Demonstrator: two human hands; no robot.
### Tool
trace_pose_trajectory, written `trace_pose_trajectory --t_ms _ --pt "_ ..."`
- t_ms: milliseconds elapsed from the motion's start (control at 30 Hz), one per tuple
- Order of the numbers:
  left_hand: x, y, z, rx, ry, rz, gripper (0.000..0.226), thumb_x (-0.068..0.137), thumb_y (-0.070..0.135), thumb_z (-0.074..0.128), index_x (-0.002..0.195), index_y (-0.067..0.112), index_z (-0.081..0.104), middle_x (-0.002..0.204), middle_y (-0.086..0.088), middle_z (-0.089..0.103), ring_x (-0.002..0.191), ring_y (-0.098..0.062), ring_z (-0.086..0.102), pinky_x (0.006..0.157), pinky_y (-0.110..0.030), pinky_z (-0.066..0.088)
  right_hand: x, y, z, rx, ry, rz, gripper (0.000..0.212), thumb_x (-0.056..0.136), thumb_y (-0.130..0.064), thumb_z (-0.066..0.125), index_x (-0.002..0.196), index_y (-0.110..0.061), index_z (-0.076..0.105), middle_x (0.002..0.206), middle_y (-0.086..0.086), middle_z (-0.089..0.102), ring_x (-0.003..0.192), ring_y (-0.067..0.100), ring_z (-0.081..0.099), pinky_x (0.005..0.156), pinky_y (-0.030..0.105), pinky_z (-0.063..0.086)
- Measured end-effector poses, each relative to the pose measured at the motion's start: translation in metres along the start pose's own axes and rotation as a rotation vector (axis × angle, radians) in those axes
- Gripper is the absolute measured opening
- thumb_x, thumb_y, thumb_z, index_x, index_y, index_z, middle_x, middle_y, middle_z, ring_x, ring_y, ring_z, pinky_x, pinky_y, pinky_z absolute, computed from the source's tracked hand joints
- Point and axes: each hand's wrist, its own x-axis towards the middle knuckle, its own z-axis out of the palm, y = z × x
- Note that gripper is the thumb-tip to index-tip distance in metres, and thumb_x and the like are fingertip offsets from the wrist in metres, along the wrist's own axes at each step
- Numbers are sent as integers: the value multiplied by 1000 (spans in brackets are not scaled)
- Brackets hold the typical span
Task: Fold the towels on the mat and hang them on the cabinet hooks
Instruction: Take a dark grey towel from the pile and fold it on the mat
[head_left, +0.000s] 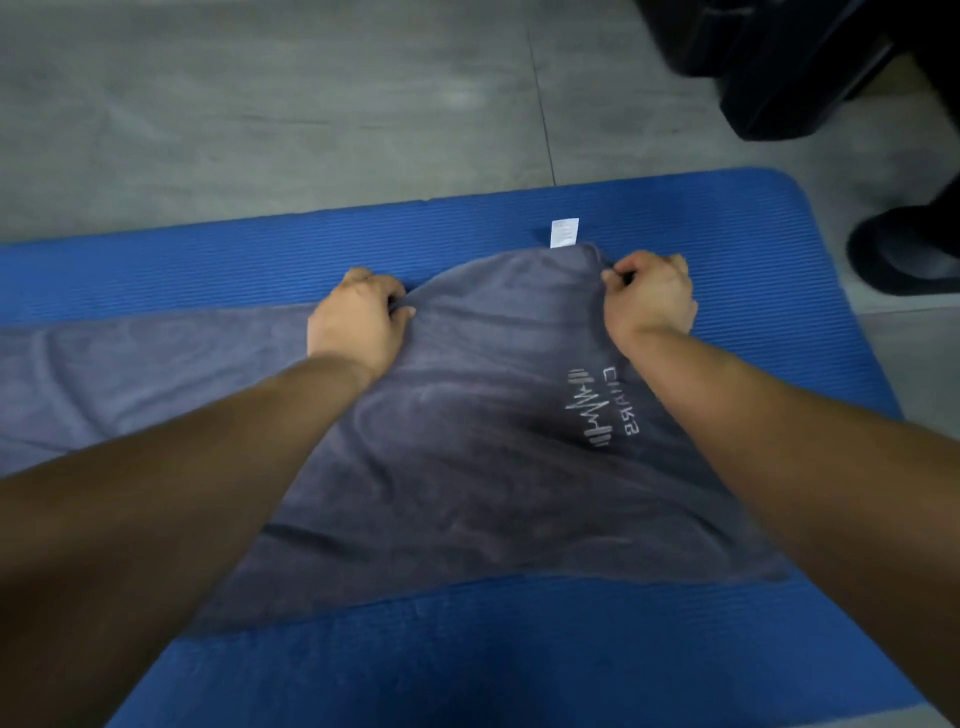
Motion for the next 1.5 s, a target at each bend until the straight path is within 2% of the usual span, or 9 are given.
trace_pose_trajectory --t_ms 167,300,400,567,733,933,1100,1200,1500 --pt "14 7 1 -51 127 20 17 97 27 58 100 13 67 109 -16 64 102 -38 61 83 -42 47 41 12 -14 169 153 37 25 100 -30 54 112 -10 62 123 16 60 109 35 59 80 28 37" --pt "7 15 -4 -201 40 18 35 96 26 60 129 13 61 138 -12 55 127 -30 53 102 -32 41 35 11 -19 33 45 43 49 94 -34 57 137 -12 47 142 15 44 134 35 39 106 45 38" --pt "-11 -3 -21 -219 -10 68 48 94 25 61 140 17 54 150 -10 44 135 -27 48 110 -33 41 -10 -13 -4 -126 20 -279 46 89 -35 54 129 -14 56 146 15 44 136 39 35 109 49 32" --pt "-45 -95 -78 33 -184 82 35 92 36 59 122 19 64 124 -13 63 115 -34 60 98 -42 49 -114 -84 31 -88 -351 -834 41 87 -38 44 104 -14 72 113 9 67 104 36 61 94 43 50" --pt "-101 -228 -142 164 -368 -117 25 87 48 51 95 27 62 109 -9 68 103 -34 62 85 -38 50 -208 -176 48 -115 -791 -1011 30 91 -39 52 110 -21 68 110 0 64 101 21 62 90 37 50" --pt "-191 -376 -181 2 -27 -581 27 88 33 67 109 16 70 114 -21 68 105 -42 64 90 -45 53 -292 -295 110 -128 -884 -1056 26 98 -25 54 120 -19 66 117 2 63 106 22 62 93 31 46" --pt "-262 -455 -172 -154 -60 -852 47 84 38 73 123 17 60 123 -21 58 112 -42 60 96 -45 49 -352 -402 184 -95 -850 -1017 32 97 -22 58 127 -14 65 127 9 63 113 27 63 100 31 45" --pt "-294 -473 -161 -218 -172 -861 55 85 39 73 131 17 52 126 -19 54 113 -41 59 95 -42 47 -374 -457 227 -59 -758 -927 35 97 -21 56 131 -13 62 133 11 60 116 28 61 103 36 46" --pt "-335 -482 -149 -279 -212 -698 43 85 44 69 111 19 46 104 -8 67 102 -34 63 71 -35 39 -378 -556 317 -56 -559 -762 36 100 -18 48 132 -13 62 139 7 59 129 23 54 108 29 39"
